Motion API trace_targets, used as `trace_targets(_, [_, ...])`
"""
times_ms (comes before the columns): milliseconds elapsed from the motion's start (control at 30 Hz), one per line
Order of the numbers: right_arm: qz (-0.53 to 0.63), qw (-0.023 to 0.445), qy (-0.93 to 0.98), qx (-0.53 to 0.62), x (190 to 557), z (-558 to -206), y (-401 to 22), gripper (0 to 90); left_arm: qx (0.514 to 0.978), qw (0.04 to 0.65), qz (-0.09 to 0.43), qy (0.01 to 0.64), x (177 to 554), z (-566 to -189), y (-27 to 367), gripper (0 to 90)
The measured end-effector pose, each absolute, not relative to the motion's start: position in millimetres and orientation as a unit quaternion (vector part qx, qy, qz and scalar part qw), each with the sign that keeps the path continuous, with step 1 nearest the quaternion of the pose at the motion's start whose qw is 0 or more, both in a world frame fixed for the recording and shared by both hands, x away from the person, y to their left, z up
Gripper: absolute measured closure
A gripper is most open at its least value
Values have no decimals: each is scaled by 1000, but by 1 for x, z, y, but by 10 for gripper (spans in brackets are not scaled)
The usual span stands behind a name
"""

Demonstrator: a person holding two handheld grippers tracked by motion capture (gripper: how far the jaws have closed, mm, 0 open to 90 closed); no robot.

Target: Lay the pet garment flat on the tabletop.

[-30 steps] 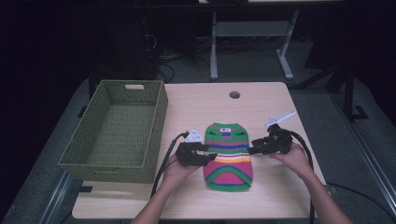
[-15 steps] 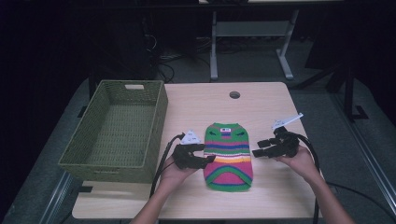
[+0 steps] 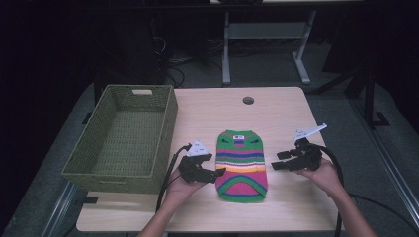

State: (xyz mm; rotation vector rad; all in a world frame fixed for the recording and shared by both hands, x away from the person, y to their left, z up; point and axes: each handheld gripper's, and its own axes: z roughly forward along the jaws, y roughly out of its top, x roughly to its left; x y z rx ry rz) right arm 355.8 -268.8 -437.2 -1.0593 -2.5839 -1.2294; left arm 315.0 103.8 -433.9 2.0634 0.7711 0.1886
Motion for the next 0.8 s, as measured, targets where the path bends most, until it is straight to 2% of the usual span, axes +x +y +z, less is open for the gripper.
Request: trace_targets(800, [-401,34,-844,-355,334,-441,-284,320,837,445,77,310,298,-439,116,210])
